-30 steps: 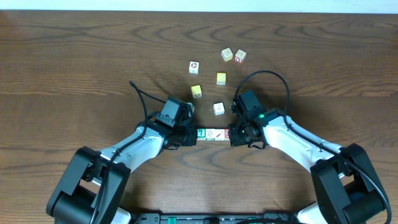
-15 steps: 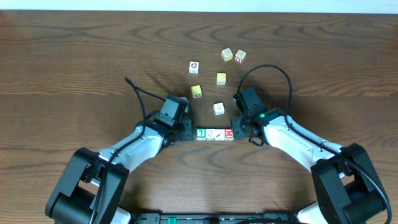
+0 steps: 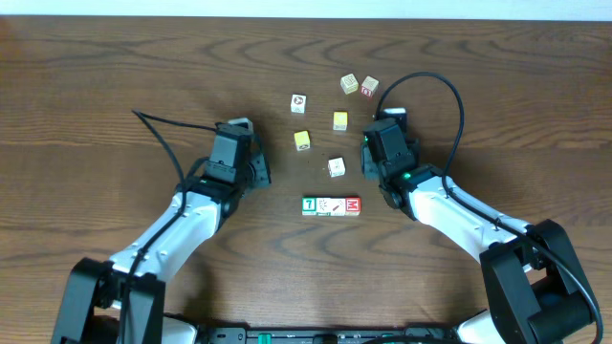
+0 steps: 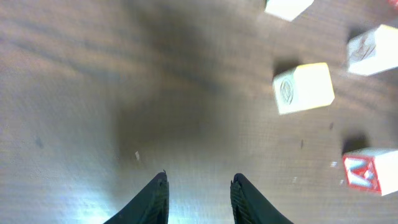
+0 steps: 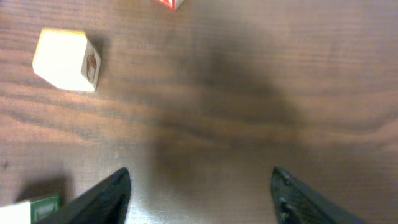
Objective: Lift 4 blocks
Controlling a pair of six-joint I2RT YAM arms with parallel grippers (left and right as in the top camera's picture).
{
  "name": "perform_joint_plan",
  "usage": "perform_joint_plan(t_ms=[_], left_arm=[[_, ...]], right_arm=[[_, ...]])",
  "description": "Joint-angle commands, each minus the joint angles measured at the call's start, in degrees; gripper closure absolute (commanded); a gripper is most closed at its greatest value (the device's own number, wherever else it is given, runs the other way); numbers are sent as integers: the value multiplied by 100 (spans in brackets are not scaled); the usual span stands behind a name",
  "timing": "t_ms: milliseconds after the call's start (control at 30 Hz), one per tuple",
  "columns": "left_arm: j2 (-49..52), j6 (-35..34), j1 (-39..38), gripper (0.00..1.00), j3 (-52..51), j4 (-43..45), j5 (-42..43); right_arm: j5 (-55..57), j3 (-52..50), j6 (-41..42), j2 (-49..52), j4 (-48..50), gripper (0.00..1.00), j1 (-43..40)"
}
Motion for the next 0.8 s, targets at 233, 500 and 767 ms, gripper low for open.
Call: perform_joint_plan(t_ms=[233,500,767], left_arm=[[-1939,848,341,61,146,11,-94],[-3602,848,382,34,146,-640,-92],[-4332,844,380,29,146,-1113,-87]], right_arm=[[372,39,-1244,4,1132,1,-87],[304,39,-1244,4,1097,1,-76],[304,39,-1244,4,1097,1,-76]])
